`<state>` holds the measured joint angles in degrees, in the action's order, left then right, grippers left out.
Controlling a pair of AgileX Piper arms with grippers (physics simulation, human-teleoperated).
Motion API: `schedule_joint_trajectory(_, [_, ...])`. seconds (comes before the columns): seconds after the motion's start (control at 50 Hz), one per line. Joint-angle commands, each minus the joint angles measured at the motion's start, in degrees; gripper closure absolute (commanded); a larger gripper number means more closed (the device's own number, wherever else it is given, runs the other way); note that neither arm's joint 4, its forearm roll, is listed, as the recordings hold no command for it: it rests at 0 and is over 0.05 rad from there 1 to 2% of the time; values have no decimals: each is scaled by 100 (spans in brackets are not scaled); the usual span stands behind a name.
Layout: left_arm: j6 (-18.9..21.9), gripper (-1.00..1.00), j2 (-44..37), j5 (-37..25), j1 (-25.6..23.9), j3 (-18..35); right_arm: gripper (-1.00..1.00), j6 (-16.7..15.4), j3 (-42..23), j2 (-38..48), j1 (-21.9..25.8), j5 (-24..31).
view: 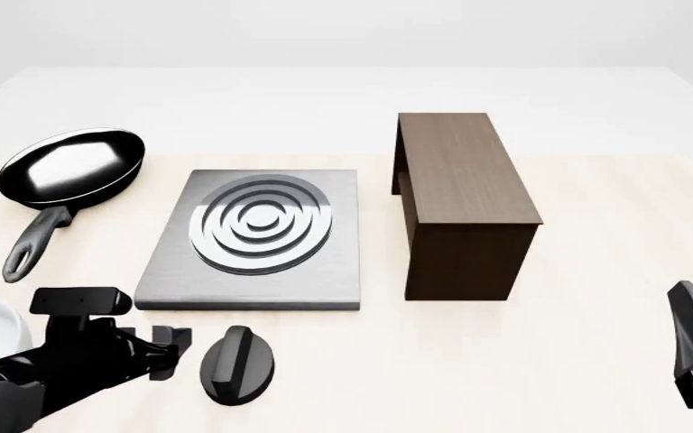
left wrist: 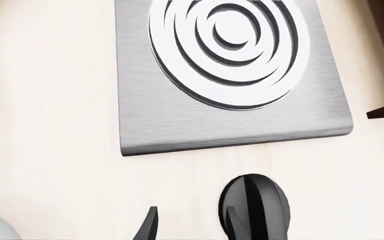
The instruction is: Turn on the stove.
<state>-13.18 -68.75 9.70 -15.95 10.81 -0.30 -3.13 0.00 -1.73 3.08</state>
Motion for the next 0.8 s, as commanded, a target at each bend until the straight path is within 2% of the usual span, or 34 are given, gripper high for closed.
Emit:
schedule_joint_trajectory(0.02, [-131,-100,-338,302,-48,-159,-100,0,0,0,1,0])
schedule_joint_trajectory(0.18, [-207,-100,-568,476,-151,-199,-100,-1,0,0,-1,0])
schedule_joint_trajectory(0.6, [-356,-100,-559,574,-383,-443,-100,0,0,0,1,-1])
schedule_joint_trajectory(0.8, [-543,-100,-509,478,-672,-417,-100,1,0,0,0,0])
